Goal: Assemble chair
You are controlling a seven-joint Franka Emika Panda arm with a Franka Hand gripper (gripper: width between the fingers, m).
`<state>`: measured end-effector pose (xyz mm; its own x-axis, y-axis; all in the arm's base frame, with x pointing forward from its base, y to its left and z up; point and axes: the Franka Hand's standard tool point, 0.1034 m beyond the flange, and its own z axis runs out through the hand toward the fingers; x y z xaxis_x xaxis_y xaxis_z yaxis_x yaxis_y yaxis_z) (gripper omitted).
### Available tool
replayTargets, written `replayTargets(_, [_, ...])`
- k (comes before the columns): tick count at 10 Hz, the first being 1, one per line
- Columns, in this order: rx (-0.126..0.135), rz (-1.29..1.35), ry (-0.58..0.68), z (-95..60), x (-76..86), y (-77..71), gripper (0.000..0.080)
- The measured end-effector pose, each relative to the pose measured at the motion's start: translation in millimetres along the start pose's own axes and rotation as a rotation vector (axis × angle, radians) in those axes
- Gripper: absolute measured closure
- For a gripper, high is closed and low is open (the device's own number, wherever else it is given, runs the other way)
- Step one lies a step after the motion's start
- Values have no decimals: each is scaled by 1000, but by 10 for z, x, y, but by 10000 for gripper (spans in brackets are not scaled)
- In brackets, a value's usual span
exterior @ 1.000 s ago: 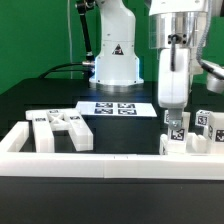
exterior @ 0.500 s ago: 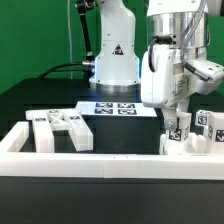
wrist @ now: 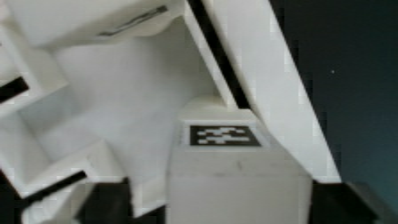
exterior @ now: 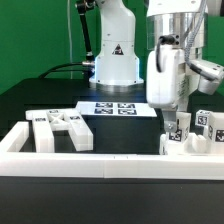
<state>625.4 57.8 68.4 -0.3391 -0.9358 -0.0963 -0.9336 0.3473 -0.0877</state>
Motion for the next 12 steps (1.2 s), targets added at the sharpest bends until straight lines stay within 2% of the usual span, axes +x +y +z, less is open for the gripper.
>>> replayTargets(1, [0, -126, 1, -1, 3, -2, 226])
replayTargets(2, [-1, -211, 2, 0, 0, 0, 163])
replayTargets(3, [-3, -354, 4, 2, -6, 6, 154])
replayTargets(10, [-5, -1031, 3, 6, -1, 7, 151])
replayTargets(12, [-6, -1130, 4, 7, -6, 9, 151])
